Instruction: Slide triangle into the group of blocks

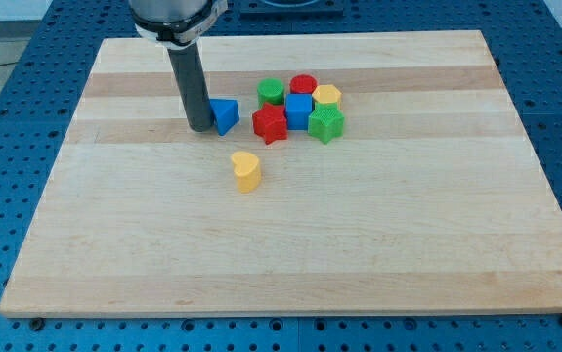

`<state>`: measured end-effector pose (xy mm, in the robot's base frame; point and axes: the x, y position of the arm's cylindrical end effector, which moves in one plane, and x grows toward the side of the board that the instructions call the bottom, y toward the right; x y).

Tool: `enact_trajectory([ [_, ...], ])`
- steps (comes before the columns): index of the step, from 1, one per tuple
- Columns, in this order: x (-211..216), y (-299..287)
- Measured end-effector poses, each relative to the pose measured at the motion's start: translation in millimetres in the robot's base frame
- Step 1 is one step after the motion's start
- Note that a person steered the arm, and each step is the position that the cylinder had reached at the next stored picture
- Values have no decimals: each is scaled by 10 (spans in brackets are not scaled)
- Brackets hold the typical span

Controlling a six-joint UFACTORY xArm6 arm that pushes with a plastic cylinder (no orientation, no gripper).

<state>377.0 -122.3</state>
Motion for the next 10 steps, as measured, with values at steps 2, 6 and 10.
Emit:
enact_trajectory([
  [2, -176, 67],
  [6, -121, 324],
  [10, -100, 384],
])
